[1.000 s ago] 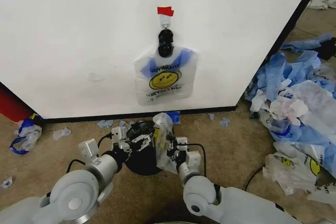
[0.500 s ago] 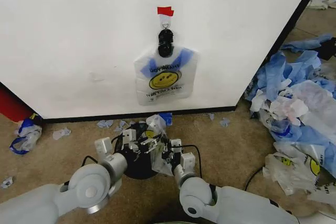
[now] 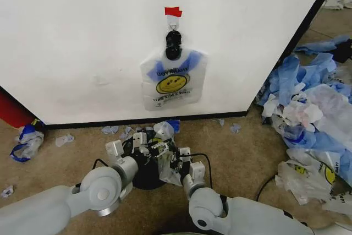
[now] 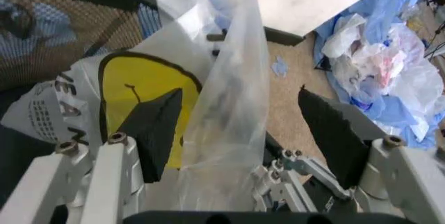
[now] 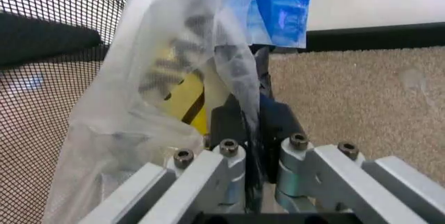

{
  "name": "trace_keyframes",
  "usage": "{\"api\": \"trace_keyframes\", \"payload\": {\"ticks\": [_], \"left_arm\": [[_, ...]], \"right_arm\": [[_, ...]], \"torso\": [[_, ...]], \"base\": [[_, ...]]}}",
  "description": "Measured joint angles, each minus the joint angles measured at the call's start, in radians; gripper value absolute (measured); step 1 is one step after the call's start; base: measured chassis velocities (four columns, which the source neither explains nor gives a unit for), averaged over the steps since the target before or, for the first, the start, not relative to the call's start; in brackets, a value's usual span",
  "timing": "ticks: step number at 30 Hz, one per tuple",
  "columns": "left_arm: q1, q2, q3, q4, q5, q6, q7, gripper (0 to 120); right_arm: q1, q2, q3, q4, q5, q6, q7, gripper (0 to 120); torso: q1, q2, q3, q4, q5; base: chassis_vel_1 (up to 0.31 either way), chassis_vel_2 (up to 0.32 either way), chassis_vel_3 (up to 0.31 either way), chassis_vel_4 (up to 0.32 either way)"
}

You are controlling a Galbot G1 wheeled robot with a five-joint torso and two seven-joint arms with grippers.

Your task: Pick up the garbage bag from the wall and place it over the trash bin.

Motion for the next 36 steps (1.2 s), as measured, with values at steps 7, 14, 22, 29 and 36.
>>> {"api": "trace_keyframes", "payload": {"ticks": [7,14,22,29,36], "left_arm": [[-0.022,-0.009,0.033,0.013,0.003,-0.004,-0.006,67],[-0.027,-0.014,0.05,0.016,0.003,-0.007,-0.013,66],[-0.024,-0.022,0.058,0.021,0.007,-0.008,-0.018,59],[-0.027,-0.025,0.064,0.027,0.008,-0.008,-0.021,49],[-0.022,-0.032,0.064,0.036,0.019,-0.01,-0.021,20]], "right_arm": [[-0.006,-0.002,0.005,0.005,0.0,-0.001,0.001,0],[-0.008,-0.006,0.008,0.007,-0.001,-0.001,0.001,0],[-0.008,-0.006,0.009,0.007,-0.002,-0.001,0.001,0],[-0.007,-0.006,0.009,0.007,-0.003,-0.001,0.001,0],[-0.007,-0.006,0.011,0.004,-0.006,0.0,0.001,0]], "torso": [[0.0,0.0,0.0,-0.0001,0.0],[0.0,0.0,0.0,-0.0001,-0.0003],[0.0,0.0,0.0,-0.0001,-0.0002],[0.0,0.0,0.0,-0.0001,0.0],[0.0,0.0,0.0,-0.0002,-0.0002]], "base": [[0.0,0.0,0.0,0.0],[0.0,0.0,0.0,0.0],[0.0,0.0,0.0,0.0],[0.0,0.0,0.0,0.0],[0.0,0.0,0.0,0.0]]}}
